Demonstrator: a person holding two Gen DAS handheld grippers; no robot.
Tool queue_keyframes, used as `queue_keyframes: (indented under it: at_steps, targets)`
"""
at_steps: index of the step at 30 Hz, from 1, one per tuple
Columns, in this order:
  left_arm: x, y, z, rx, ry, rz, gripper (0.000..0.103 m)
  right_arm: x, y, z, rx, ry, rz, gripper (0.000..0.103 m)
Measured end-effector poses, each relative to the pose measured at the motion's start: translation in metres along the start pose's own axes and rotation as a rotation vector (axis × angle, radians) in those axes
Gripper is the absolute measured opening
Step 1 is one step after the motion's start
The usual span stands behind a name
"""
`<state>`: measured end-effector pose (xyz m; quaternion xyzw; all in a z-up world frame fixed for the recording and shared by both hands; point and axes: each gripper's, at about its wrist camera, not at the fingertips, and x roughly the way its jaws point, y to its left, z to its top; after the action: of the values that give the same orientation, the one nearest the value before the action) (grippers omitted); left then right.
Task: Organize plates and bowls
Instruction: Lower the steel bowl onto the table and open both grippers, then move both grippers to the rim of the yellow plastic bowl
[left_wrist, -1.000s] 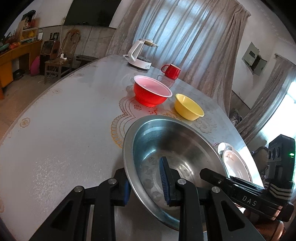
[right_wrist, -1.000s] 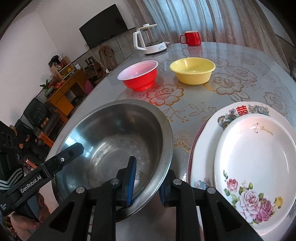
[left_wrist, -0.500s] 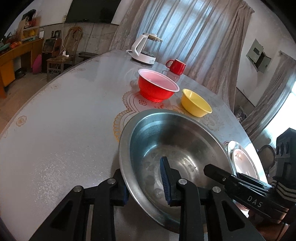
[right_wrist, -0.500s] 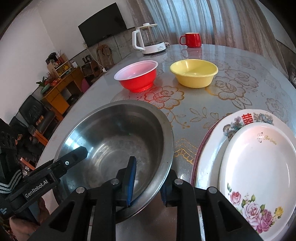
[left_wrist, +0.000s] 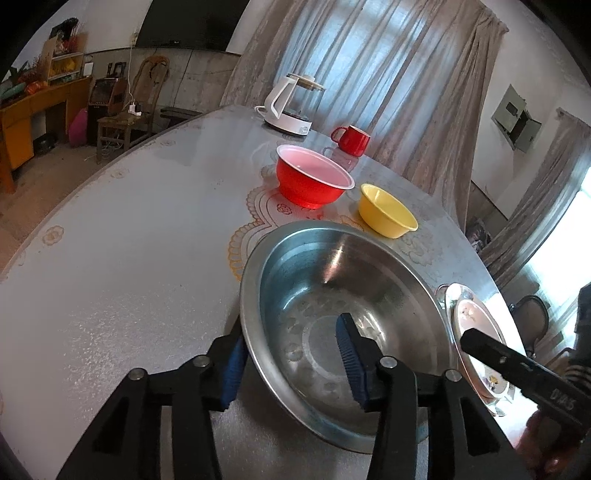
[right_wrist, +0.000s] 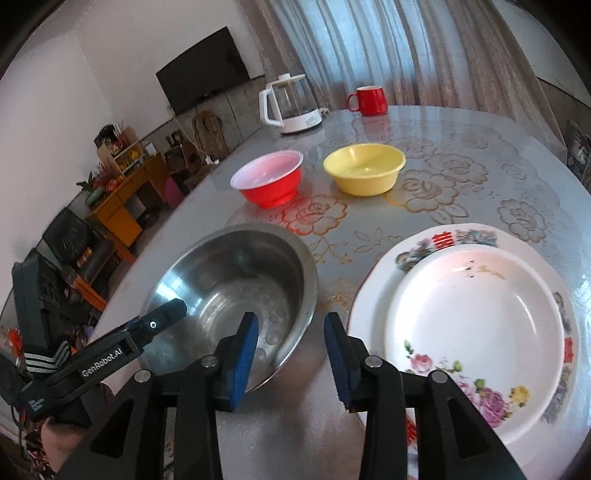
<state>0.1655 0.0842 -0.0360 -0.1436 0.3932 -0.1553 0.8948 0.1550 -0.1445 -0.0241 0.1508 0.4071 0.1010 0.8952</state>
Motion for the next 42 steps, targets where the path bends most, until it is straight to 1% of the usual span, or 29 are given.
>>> queue_keyframes:
  at_steps: [1,3,7,9,12,16,18,23,29,32,37,42]
  targets:
    - [-0.001,0.0,-0.001,-0.002,-0.002,0.0,0.051,-0.003,-0.001,0.0,0.004,-0.005,0.003,0.037]
    - [-0.003,0.0,-0.002,-0.004,-0.004,0.008,0.06,-0.006,-0.004,-0.001,0.011,-0.01,0.006,0.037]
    - [-0.01,0.0,-0.005,-0.005,-0.016,0.026,0.068,-0.008,-0.011,-0.007,0.039,-0.003,0.014,0.037]
    - [-0.014,0.0,-0.006,-0.012,-0.023,0.031,0.078,-0.008,-0.015,-0.01,0.047,0.0,0.018,0.037]
    - [-0.019,-0.001,-0.007,-0.029,-0.023,0.03,0.085,-0.011,-0.016,-0.013,0.049,-0.005,0.022,0.037]
    - [-0.023,-0.003,-0.009,-0.048,-0.01,0.026,0.089,-0.015,-0.019,-0.015,0.054,-0.015,0.024,0.037]
    - [-0.025,-0.006,-0.009,-0.046,-0.01,0.034,0.093,-0.016,-0.021,-0.015,0.058,-0.016,0.029,0.037]
    - [-0.032,-0.012,-0.004,-0.033,-0.02,0.061,0.096,-0.021,-0.026,-0.011,0.054,-0.018,0.028,0.037]
    - [-0.042,-0.025,0.008,-0.005,-0.058,0.066,0.099,-0.031,-0.039,0.007,0.049,-0.055,-0.006,0.037]
    - [-0.041,-0.033,0.01,0.02,-0.063,0.063,0.1,-0.035,-0.05,0.022,0.065,-0.072,-0.046,0.037]
    - [-0.035,-0.043,0.015,0.046,-0.046,0.05,0.1,-0.031,-0.071,0.054,0.075,-0.069,-0.095,0.037]
    - [-0.031,-0.052,0.025,0.056,-0.039,0.023,0.1,-0.021,-0.091,0.088,0.087,-0.057,-0.1,0.037]
